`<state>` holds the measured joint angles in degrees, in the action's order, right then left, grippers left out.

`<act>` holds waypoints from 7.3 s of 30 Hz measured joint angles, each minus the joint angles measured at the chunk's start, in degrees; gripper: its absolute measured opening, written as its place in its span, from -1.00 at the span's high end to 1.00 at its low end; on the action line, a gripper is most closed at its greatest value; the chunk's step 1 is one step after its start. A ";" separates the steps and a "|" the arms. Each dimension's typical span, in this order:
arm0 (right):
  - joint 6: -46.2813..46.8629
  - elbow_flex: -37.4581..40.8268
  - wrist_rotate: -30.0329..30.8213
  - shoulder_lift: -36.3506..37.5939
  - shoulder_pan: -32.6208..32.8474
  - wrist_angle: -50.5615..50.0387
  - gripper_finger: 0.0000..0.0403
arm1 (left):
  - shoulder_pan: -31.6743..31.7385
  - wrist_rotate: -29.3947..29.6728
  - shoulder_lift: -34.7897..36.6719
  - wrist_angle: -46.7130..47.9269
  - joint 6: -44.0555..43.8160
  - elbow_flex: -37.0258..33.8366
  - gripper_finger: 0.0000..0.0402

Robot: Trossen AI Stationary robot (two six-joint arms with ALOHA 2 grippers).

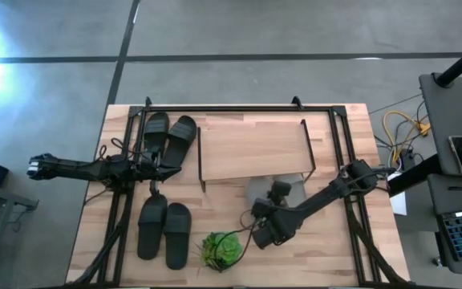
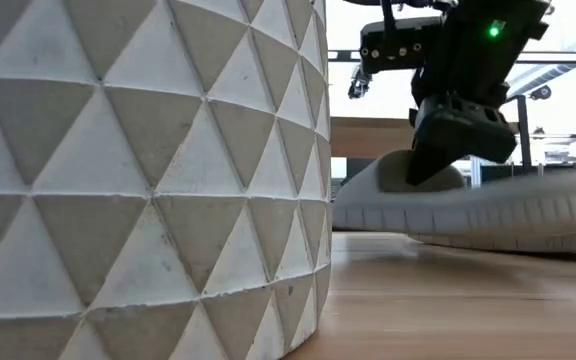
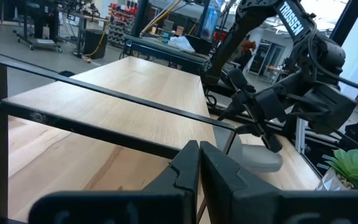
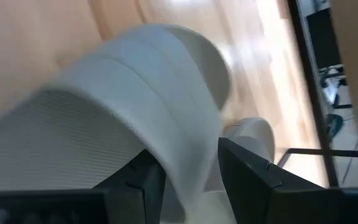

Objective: Pick and place slides into the shelf
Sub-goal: Put the gray slide under the shelf

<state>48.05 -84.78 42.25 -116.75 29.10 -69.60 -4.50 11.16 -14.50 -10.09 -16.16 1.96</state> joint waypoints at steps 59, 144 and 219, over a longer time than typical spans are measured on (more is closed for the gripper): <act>45.40 0.07 -26.96 14.29 8.14 12.18 0.94 | -0.01 0.01 -0.09 -0.11 0.07 0.00 1.00; 62.91 0.07 -8.99 5.54 4.53 18.48 0.96 | -0.01 -0.01 -1.01 -0.16 0.02 -0.02 1.00; 41.95 -44.75 -21.57 -29.54 -10.64 -19.72 0.79 | 0.01 -0.05 -1.80 -2.00 -0.13 -0.01 1.00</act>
<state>90.00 -129.53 20.69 -146.29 18.46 -89.32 -4.49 11.11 -16.31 -12.09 -16.29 1.94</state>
